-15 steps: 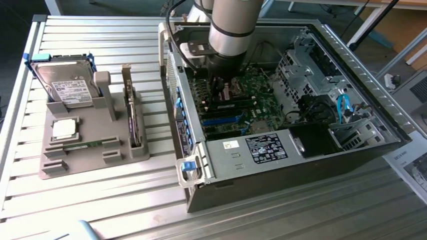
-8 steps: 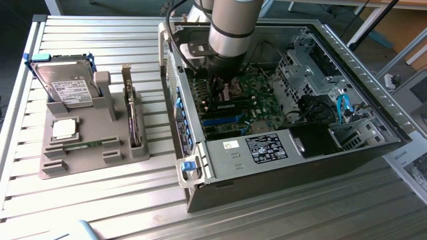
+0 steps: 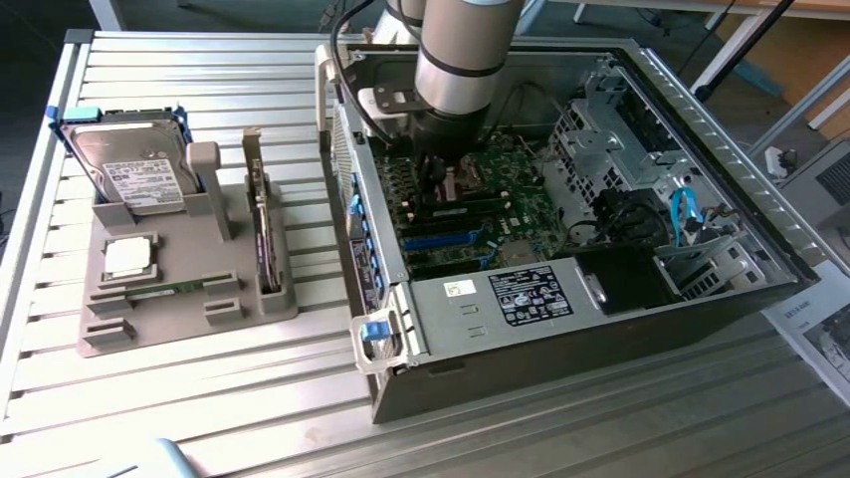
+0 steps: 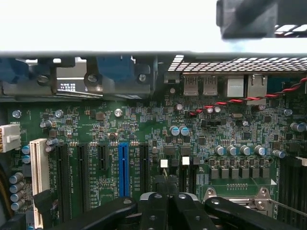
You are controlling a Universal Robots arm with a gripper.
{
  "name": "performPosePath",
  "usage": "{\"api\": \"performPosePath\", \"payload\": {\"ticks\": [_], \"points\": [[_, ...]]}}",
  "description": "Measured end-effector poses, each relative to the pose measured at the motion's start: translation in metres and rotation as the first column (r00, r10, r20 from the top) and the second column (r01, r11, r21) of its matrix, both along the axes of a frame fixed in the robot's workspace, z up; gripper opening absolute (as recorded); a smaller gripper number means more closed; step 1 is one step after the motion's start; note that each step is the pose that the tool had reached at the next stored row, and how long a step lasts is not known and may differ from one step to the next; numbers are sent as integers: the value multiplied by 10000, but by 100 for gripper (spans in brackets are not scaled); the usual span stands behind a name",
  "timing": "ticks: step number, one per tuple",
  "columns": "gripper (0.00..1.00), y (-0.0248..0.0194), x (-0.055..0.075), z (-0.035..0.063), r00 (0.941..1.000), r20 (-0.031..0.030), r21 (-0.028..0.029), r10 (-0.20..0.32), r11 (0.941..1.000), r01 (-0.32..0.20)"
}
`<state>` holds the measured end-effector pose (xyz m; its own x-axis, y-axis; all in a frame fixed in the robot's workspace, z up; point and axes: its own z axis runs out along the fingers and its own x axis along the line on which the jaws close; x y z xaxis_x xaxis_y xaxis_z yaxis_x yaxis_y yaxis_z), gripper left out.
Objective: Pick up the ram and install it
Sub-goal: 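Press down the ram until it locks into place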
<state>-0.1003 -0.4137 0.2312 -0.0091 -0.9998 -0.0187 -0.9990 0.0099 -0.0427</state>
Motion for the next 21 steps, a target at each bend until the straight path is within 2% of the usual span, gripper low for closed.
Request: {"api": "performPosePath", "payload": {"ticks": [11, 21], "points": [[10, -2, 0, -19, 10000, 2, 3, 0, 10000, 0], [10, -2, 0, 223, 10000, 2, 2, 0, 10000, 0]]}}
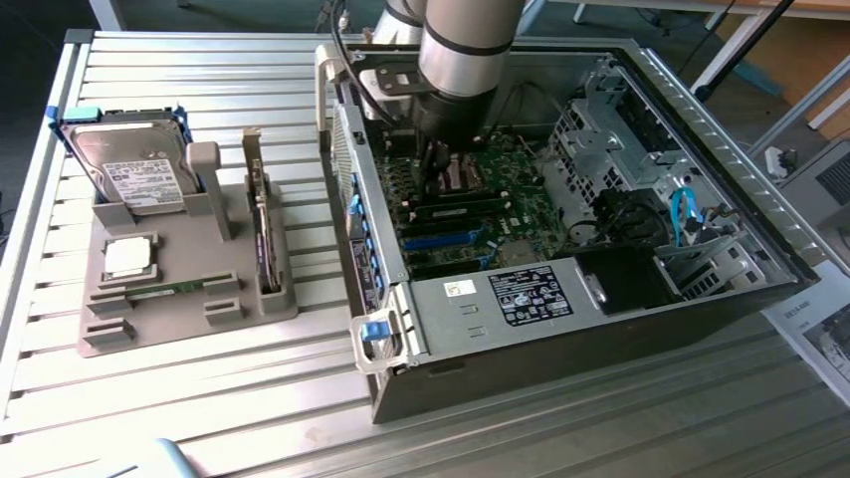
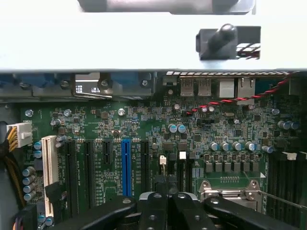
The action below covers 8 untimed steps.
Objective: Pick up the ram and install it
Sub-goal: 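Press down the ram until it locks into place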
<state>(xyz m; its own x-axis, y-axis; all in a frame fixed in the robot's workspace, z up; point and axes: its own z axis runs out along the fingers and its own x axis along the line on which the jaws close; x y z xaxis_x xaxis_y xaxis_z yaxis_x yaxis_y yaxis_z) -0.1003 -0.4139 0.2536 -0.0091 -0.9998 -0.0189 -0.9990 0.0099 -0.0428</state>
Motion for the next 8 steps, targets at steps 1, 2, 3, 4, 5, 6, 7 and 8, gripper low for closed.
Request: {"api": "performPosePath", "payload": {"ticks": [1, 2, 3, 4, 5, 6, 7, 8], "points": [[10, 0, 0, 15, 10000, 0, 0, -1, 10000, 1], [10, 0, 0, 33, 10000, 0, 0, -1, 10000, 1], [10, 0, 0, 44, 10000, 0, 0, -1, 10000, 1], [10, 0, 0, 58, 10000, -1, 0, 0, 10000, 0], [10, 0, 0, 69, 10000, -1, -1, 0, 10000, 0], [10, 0, 0, 83, 10000, 0, 0, 0, 10000, 0], [10, 0, 0, 98, 10000, 0, 0, 0, 10000, 0], [10, 0, 0, 113, 10000, 1, 1, 0, 10000, 0]]}}
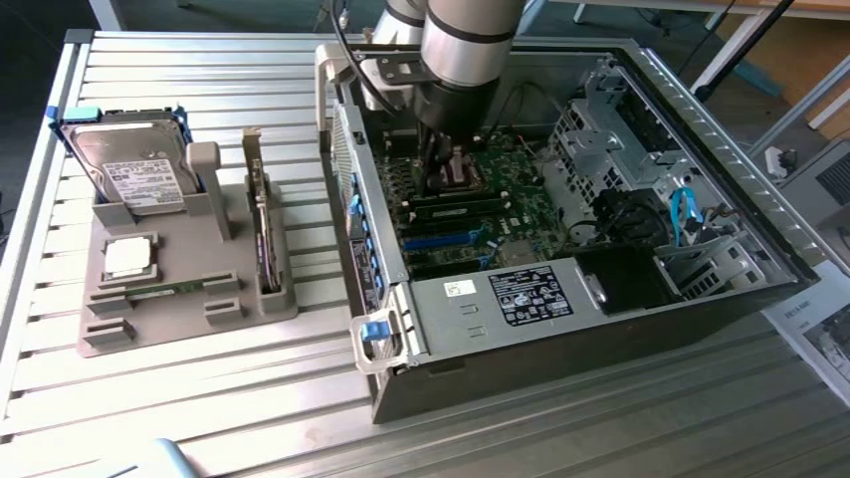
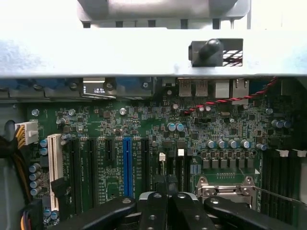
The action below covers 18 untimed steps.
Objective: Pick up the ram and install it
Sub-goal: 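Press down the ram until it locks into place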
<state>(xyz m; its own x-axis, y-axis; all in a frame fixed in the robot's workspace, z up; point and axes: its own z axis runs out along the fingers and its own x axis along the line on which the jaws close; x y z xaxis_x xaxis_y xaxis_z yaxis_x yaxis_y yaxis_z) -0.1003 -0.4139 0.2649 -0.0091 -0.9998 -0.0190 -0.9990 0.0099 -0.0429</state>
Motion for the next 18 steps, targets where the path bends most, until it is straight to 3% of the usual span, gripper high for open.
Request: {"api": "performPosePath", "payload": {"ticks": [5, 11, 18], "points": [[10, 0, 0, 89, 10000, -1, 0, 0, 10000, 0], [10, 0, 28, 91, 10000, -3, -2, 1, 10000, -1], [10, 0, 166, 90, 10000, -16, -2, 1, 10000, -1]]}}
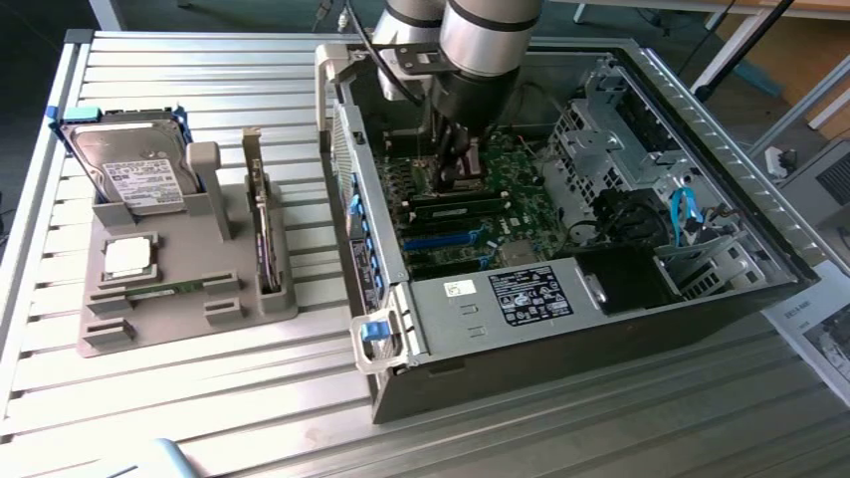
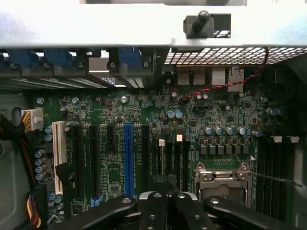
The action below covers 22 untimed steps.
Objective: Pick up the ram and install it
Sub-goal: 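Press down the ram until it locks into place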
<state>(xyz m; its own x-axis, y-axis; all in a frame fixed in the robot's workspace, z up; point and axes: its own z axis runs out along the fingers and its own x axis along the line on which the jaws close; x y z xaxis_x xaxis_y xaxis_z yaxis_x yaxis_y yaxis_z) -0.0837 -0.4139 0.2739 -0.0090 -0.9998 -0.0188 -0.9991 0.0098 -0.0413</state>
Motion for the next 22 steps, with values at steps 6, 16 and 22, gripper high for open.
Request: {"api": "performPosePath", "payload": {"ticks": [6, 16, 22], "points": [[10, 0, 145, 0, 10000, -14, 1, -1, 10000, 1], [10, -1, 363, -1, 10000, -71, -1, -1, 10000, 1], [10, -2, 530, 0, 9999, -137, -1, -1, 10000, 1]]}}
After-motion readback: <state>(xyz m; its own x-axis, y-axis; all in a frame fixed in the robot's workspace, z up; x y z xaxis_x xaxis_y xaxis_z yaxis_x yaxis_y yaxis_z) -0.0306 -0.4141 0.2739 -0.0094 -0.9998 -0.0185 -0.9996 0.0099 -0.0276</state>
